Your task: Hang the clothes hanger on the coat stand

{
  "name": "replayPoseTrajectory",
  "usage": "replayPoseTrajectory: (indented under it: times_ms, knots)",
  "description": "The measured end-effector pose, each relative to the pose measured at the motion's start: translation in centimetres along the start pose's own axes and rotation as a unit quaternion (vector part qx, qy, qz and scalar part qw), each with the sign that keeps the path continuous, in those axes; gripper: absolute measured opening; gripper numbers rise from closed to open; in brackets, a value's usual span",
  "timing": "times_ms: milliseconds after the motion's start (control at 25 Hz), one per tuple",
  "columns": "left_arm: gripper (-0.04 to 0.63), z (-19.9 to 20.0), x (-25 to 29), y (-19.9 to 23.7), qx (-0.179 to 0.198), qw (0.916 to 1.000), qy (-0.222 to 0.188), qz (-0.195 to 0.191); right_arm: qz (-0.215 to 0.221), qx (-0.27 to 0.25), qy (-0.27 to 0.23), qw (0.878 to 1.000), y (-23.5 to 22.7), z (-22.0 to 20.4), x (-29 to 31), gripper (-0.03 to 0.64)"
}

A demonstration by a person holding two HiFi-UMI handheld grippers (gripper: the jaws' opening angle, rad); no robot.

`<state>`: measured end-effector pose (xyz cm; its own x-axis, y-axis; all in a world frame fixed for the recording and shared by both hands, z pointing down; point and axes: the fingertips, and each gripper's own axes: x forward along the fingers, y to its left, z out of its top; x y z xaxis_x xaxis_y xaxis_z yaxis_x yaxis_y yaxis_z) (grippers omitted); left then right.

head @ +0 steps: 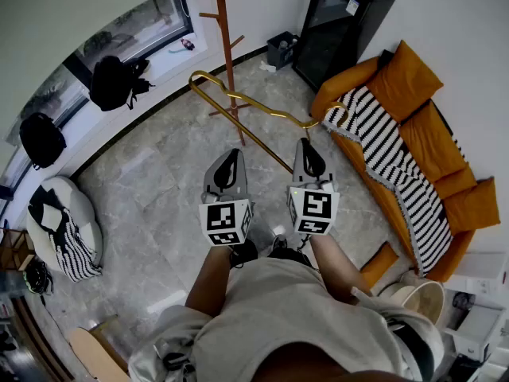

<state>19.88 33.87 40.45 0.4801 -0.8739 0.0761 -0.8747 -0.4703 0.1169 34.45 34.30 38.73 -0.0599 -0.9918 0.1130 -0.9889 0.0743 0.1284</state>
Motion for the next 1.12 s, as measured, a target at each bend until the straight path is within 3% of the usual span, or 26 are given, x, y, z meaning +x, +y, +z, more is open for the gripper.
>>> replayPoseTrajectory:
  times_ms: [440,920,1120]
  knots:
    - [0.017,0.3,-1.5,5.4,0.003,0.9999,0.007,0.011,0.032,0.0,0.004,0.999,6.3,0.6,2.5,0.005]
    - [0.017,2.1,-4.9,18.0,0.012,0.9969,-0.009,0.077,0.105,-0.015,-0.021,0.994,18.8,3.5,8.5,0.005]
    - [0.017,1.4,-7.6,23.0,-0.003,0.9942,-0.003,0.107,0.124,-0.031,-0.012,0.992,23.5,3.5,9.7,0.005]
